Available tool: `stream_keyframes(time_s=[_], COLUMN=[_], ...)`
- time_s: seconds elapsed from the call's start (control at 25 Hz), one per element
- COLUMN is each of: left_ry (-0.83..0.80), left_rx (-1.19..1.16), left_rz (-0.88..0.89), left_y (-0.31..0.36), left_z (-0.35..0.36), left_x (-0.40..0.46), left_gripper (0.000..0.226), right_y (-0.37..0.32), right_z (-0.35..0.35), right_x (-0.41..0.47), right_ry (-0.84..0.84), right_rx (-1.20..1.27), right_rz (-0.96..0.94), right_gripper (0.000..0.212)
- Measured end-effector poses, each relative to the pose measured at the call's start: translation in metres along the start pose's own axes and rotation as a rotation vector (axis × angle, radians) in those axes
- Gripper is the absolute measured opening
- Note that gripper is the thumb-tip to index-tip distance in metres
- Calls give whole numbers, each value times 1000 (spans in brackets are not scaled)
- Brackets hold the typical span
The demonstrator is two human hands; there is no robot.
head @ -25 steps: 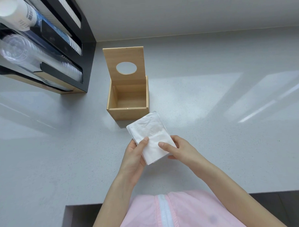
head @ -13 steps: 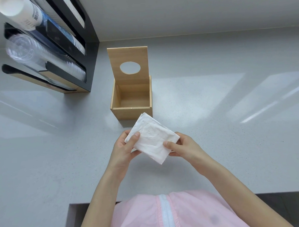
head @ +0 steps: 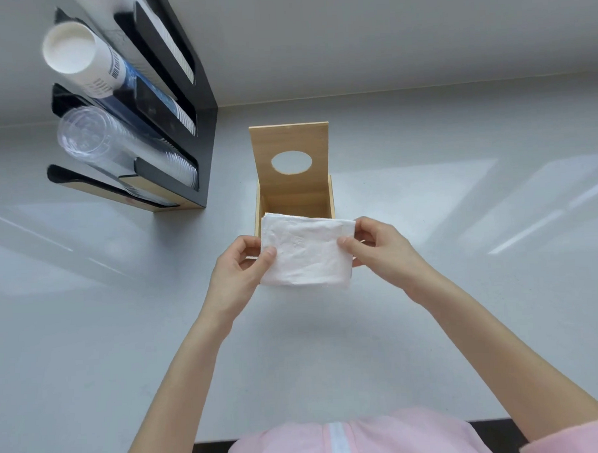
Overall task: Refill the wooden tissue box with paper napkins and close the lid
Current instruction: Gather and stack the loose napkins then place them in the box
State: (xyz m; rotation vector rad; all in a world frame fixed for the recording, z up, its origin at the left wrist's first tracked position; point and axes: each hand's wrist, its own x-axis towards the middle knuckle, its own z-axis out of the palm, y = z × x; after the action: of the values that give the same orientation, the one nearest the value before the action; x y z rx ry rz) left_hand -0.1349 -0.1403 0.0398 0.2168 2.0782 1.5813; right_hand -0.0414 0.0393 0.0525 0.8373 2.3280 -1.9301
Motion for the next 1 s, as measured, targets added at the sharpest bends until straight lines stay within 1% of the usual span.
stream_keyframes(time_s=[0.2,0.28,0.32,0.4,0.56,0.68,0.72,0.76,0.8,0.88,0.92,1.0], left_ry=[60,88,105,139,136,93,70,41,7,-71,-105,-162], left_rx=[63,190,286,478,743,985,1064,1150,1240,1390,1449,1554], left_rz=[56,122,157,212,312,363,385,407,428,445,445,441], left_y=[10,13,14,17,17,14,15,15,16,18,18,20], left_z=[-7,-8,-8,-7,-2,2,4,6,9,14,16,18], left_x=[33,46,53,64,81,86,86,86,87,89,91,95], left_gripper=[13,8,7,11,15,16,16,15,15,16,17,18], right_y=[-17,-21,-24,-27,-29,-28,-29,-29,-30,-30,-31,-31], right_z=[6,8,9,12,18,24,26,28,31,35,37,43], right_x=[34,46,53,65,84,91,92,94,96,100,102,103], right_ry=[61,104,126,175,209,205,184,151,112,40,12,-32], right_rx=[-62,-168,-239,-391,-775,-1044,-1122,-1200,-1265,-1393,-1441,-1499], right_rz=[20,24,21,9,-55,-134,-162,-182,-207,-244,-273,-315], right_gripper=[14,5,5,14,20,18,14,6,7,34,44,48])
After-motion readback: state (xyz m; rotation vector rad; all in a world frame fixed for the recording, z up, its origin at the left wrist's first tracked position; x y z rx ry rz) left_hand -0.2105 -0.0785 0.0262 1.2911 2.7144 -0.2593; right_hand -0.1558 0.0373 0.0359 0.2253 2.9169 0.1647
